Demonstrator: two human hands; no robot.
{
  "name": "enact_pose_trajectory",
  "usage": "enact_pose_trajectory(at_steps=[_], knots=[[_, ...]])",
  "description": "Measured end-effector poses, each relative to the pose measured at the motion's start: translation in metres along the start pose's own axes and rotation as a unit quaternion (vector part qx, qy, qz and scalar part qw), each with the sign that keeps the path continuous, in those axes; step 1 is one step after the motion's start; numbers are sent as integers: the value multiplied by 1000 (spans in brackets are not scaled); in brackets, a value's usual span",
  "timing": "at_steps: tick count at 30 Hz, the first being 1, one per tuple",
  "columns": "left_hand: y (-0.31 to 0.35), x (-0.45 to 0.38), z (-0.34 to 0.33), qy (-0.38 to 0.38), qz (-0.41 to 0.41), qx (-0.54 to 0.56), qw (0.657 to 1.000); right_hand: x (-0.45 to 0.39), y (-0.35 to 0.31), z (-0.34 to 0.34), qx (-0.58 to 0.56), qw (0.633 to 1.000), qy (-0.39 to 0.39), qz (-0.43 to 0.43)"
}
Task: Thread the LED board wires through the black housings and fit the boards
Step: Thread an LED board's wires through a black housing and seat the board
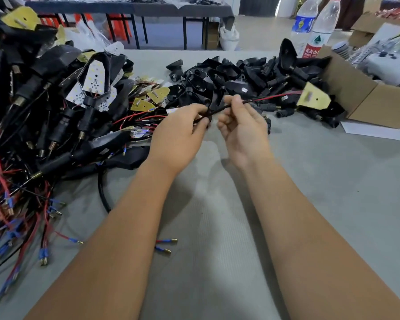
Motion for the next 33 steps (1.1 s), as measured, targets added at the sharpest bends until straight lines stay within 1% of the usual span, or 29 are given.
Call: enact_pose_trajectory(at_steps=[2,4,7,9,11,15,24,27,33], knots=[[-8,-1,-2,-27,39,-56,997,-3,-7,10,-42,998,33,15],[-10,0,-3,-35,38,-81,995,-4,-9,16,-51,998,31,4],[-8,2,-3,-29,14,-68,997,-3,-5,15,25,998,-20,-46],[-8,3,-3,-23,26,-70,997,-4,-3,13,72,995,-30,-60],[-8,4,-3,-14,41,-64,997,-4,-4,14,94,994,-8,-50],[-4,4,-3,5,45,-46,998,-6,-9,19,94,995,36,-22],[-7,1,-6,-6,68,-4,998,-10,-17,29,93,991,90,24],[-13,0,-5,-2,72,4,997,-12,-22,35,82,991,97,41],[-19,0,-4,6,68,3,998,-15,-27,45,44,988,139,50]])
Point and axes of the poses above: each hand's wrist, its own x-axis away from the middle knuckle, its own z-axis out of the back of the hand, y = z × x, the point moved 1 cm from there along -x, towards the middle knuckle, and after that the axes turned 13 degrees about -y, right-handed, at the moved point
